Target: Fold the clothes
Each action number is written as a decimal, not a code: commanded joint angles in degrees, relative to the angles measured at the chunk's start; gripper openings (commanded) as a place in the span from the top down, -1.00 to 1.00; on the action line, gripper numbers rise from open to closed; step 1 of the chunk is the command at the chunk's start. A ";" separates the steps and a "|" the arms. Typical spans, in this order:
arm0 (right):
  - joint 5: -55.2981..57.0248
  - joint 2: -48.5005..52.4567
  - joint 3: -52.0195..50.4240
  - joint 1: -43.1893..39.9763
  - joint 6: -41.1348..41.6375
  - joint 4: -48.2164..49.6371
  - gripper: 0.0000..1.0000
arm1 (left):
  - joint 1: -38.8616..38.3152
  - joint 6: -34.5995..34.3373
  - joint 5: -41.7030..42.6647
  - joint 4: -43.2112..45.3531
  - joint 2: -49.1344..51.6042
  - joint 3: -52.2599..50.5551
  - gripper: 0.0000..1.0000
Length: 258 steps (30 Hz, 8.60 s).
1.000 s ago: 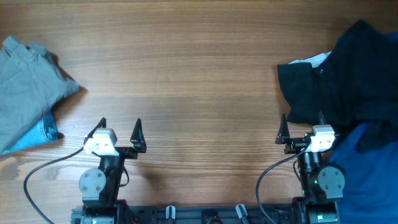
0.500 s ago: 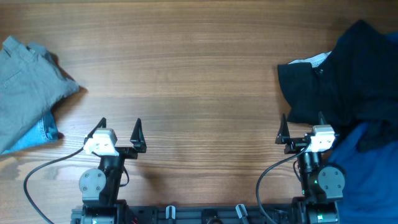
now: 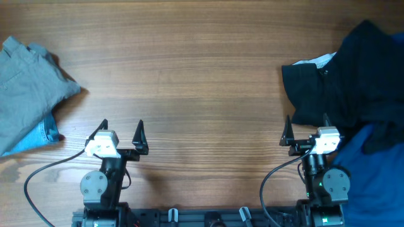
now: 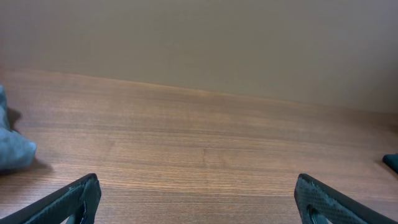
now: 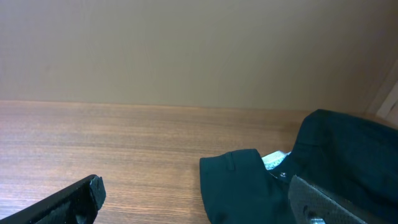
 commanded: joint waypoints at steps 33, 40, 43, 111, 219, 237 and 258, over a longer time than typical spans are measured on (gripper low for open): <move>-0.68 -0.31 -0.02 -0.20 -0.98 0.04 -1.00 | -0.11 -0.11 -0.55 -0.20 -0.39 -0.37 -1.00; -0.04 -0.31 -0.02 -0.20 -1.16 0.20 -1.00 | -0.11 -0.11 -0.55 -0.20 -0.39 -0.37 -1.00; -0.04 -0.31 -0.02 -0.20 -1.14 0.20 -0.99 | -0.11 -0.11 -0.55 -0.20 -0.39 -0.37 -1.00; 5.77 97.70 61.24 -0.20 4.52 -22.23 -0.97 | -0.11 -6.12 -0.52 -37.13 55.71 51.04 -1.00; -1.57 84.50 76.11 22.93 31.89 -70.73 -1.00 | -16.90 -1.60 18.40 2.16 117.74 66.62 -0.47; -1.03 84.52 76.11 22.91 28.79 -65.11 -1.00 | -9.84 -8.22 -1.03 0.74 111.71 94.44 0.92; -25.57 105.55 76.04 24.13 7.08 -30.77 -0.94 | 0.63 -9.09 -5.73 -6.08 112.39 97.26 0.86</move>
